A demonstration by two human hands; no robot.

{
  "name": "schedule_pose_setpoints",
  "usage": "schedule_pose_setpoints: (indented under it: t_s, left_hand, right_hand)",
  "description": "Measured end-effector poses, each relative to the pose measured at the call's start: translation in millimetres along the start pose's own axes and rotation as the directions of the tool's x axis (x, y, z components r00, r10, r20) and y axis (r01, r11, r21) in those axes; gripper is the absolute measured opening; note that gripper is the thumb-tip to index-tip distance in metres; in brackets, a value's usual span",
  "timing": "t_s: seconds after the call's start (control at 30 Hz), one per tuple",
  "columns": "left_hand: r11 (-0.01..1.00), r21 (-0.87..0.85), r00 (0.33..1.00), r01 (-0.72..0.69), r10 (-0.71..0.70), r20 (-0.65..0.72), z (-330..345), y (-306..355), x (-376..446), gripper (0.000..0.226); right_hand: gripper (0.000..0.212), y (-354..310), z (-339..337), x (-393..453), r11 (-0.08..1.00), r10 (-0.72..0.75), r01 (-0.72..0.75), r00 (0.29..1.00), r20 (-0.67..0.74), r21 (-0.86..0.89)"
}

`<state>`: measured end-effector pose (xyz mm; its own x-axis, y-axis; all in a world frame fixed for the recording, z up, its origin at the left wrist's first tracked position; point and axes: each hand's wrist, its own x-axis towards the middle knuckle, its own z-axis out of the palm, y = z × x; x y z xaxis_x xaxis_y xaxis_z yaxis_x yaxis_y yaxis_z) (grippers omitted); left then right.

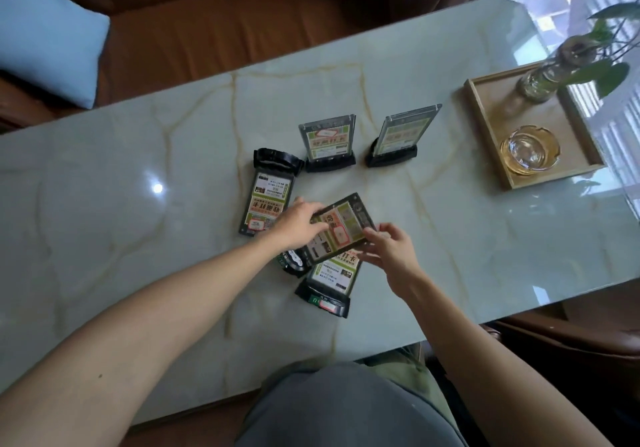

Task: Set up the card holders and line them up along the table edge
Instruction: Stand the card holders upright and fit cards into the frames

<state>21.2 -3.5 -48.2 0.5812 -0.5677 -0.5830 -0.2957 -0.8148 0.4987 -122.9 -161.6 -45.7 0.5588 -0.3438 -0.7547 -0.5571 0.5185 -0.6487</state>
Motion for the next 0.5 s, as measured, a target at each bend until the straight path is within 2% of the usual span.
schedule_pose_setpoints:
  t_s: [0.07,0.17,0.23,0.3,0.37,0.5]
  left_hand:
    - [0.992,-0.121,0.999,-0.040,0.036,-0.039,-16,2,0,0.028]
    - [0.978,-0.180,0.990,-0.102,0.082,-0.113,-38,15,1,0.020]
    - [0.965,-0.218,0.980,-0.148,0.113,-0.166,-46,29,3,0.015]
    - [0.955,-0.235,0.969,-0.179,0.131,-0.207,-49,45,6,0.011]
    - [0.952,-0.238,0.964,-0.194,0.140,-0.225,-47,60,12,0.012]
    - [0.950,-0.239,0.954,-0.201,0.134,-0.269,-34,89,25,0.014]
  right_hand:
    - [0.010,-18,0,1,0.996,-0.085,0.085,0.996,0.027,-0.006]
    - [0.011,-49,-3,7,0.981,-0.193,0.193,0.980,0.039,-0.009]
    - [0.004,-68,-9,11,0.961,-0.277,0.278,0.960,0.044,-0.009]
    - [0.012,-85,-18,13,0.928,-0.370,0.372,0.928,0.046,-0.037]
    - [0.020,-98,-29,15,0.882,-0.454,0.454,0.890,0.033,-0.126]
    - [0.020,-111,-52,21,0.770,-0.570,0.530,0.822,-0.008,-0.355]
